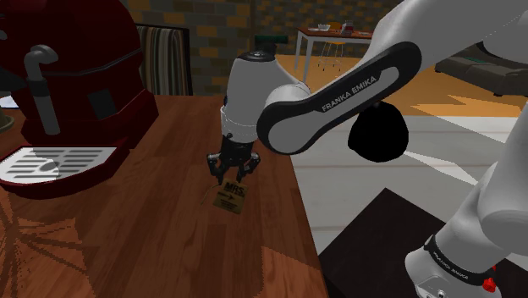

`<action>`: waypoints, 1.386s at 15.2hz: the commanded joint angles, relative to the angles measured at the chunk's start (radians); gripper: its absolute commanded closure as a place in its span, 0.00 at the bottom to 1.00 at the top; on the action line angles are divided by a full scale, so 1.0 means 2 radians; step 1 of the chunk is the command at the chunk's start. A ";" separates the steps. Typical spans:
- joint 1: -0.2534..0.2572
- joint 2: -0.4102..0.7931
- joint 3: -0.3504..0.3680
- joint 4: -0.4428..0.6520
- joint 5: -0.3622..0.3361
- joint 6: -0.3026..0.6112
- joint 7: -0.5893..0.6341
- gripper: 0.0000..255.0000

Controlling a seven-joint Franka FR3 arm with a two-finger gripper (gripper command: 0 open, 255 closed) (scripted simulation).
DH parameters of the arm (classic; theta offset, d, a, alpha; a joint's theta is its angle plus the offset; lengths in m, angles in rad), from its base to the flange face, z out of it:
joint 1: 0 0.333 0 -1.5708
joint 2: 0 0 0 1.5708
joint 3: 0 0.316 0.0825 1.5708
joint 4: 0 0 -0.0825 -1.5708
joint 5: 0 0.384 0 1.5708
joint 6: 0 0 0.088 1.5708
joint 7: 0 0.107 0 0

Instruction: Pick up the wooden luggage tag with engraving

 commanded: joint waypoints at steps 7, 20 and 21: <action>-0.002 -0.007 0.002 0.006 0.007 -0.012 -0.004 1.00; -0.009 -0.049 0.009 0.051 0.043 -0.091 -0.029 1.00; -0.009 -0.050 0.009 0.051 0.044 -0.092 -0.029 1.00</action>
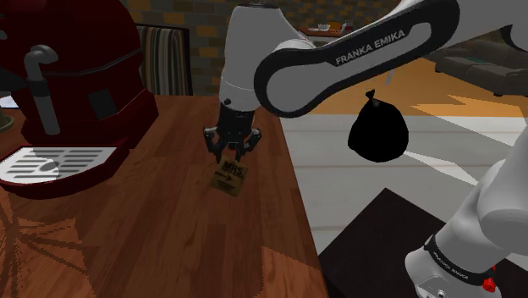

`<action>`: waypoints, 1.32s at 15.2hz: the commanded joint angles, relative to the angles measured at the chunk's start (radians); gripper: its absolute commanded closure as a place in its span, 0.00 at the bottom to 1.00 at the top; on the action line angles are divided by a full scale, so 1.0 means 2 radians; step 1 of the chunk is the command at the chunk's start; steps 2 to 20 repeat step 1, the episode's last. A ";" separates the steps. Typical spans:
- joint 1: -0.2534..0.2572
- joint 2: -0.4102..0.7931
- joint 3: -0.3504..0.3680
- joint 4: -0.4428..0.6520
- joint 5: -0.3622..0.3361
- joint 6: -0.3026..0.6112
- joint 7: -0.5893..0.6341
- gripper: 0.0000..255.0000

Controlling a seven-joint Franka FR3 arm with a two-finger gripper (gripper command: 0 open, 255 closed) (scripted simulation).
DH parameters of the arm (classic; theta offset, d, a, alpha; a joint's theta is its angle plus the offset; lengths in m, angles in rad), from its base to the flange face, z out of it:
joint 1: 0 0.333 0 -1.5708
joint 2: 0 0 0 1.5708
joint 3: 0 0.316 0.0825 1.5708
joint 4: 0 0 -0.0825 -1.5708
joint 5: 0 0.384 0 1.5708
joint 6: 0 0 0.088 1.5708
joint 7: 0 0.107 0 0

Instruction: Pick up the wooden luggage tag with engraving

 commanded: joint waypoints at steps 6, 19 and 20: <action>0.000 -0.001 0.000 0.002 0.001 -0.004 -0.001 1.00; 0.000 -0.001 0.000 0.002 0.001 -0.004 -0.001 1.00; 0.000 -0.001 0.000 0.002 0.001 -0.004 -0.001 1.00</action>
